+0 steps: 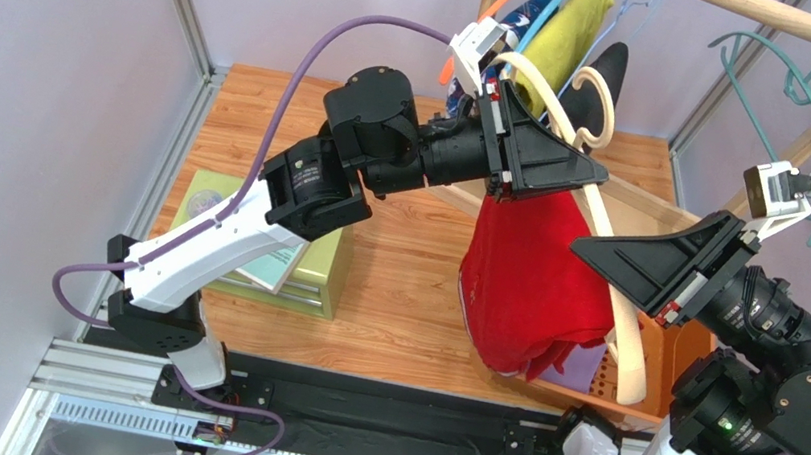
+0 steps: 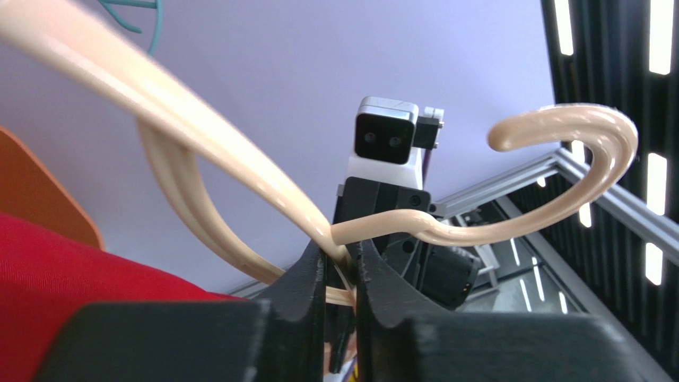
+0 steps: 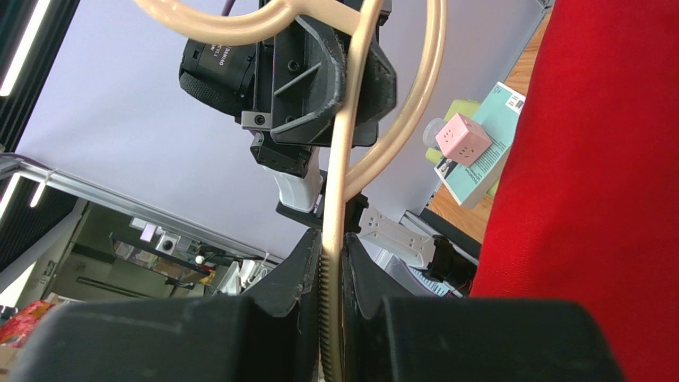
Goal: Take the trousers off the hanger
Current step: Pass the hanger from the right arm to the left, then remove the trousers from the hanger
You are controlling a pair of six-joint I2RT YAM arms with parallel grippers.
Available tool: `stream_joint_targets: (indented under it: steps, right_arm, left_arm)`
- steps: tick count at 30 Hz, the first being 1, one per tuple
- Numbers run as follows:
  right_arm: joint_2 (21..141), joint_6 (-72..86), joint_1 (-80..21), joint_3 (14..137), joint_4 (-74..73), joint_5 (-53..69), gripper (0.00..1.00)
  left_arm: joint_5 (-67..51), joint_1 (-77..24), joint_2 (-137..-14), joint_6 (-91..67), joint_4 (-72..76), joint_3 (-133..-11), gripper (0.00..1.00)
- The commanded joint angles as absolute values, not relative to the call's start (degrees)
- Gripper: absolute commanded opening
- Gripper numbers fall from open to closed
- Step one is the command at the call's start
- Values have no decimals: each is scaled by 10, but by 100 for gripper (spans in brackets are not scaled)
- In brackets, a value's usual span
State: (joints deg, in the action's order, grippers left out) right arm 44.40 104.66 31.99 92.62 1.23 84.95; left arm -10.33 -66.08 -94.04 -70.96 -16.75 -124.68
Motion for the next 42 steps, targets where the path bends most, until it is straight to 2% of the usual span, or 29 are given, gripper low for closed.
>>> stream_joint_targets:
  steps: [1, 3, 5, 6, 8, 9, 12, 16, 20, 22, 25, 26, 27, 29, 32, 33, 36, 38, 41, 42]
  right_arm:
    - [432, 1034, 312, 935, 19, 819, 0]
    - [432, 1023, 311, 931, 10, 820, 1]
    - [431, 1020, 308, 926, 3, 821, 7]
    - [431, 1014, 307, 921, 3, 822, 19]
    - [435, 1003, 304, 918, -27, 823, 30]
    - [439, 998, 302, 914, -28, 823, 41]
    - [456, 994, 302, 908, -25, 821, 53]
    - [498, 1007, 315, 892, 13, 818, 59]
    - [519, 987, 343, 828, 3, 816, 60]
    - [524, 984, 350, 785, -23, 813, 60]
    - [533, 918, 349, 741, -114, 807, 69]
    - [537, 866, 347, 730, -153, 803, 91]
    - [547, 836, 342, 727, -227, 800, 100]
    - [559, 735, 331, 735, -321, 776, 100]
    - [612, 577, 275, 807, -556, 689, 100]
    - [660, 457, 246, 889, -732, 646, 100]
    - [728, 340, 197, 983, -863, 500, 100]
    - [727, 329, 197, 1020, -858, 372, 100]
    - [682, 328, 173, 971, -754, 267, 100]
    - [649, 330, 148, 945, -664, 252, 100]
  left_arm:
    - [-90, -670, -930, -678, -138, -1246, 0]
    - [-83, -671, -918, -674, -142, -1237, 0]
    - [-71, -671, -910, -675, -155, -1228, 0]
    - [-69, -671, -904, -676, -157, -1226, 0]
    - [-69, -671, -896, -674, -179, -1223, 0]
    - [-67, -671, -889, -672, -191, -1222, 0]
    - [-52, -670, -855, -645, -240, -1205, 0]
    - [-29, -664, -794, -618, -275, -1135, 0]
    - [-30, -654, -746, -592, -301, -1096, 0]
    - [-34, -650, -722, -585, -300, -1075, 0]
    - [-40, -647, -700, -573, -301, -1054, 0]
    - [-41, -645, -692, -570, -299, -1049, 0]
    - [-46, -645, -688, -567, -295, -1044, 0]
    - [-46, -645, -676, -558, -283, -1029, 0]
    - [-39, -642, -661, -555, -266, -1006, 0]
    - [-45, -640, -658, -557, -261, -1002, 0]
    - [-65, -628, -650, -561, -245, -989, 0]
    - [-76, -619, -637, -566, -232, -971, 0]
    - [-107, -600, -622, -579, -216, -947, 0]
    - [-113, -599, -621, -579, -219, -943, 0]
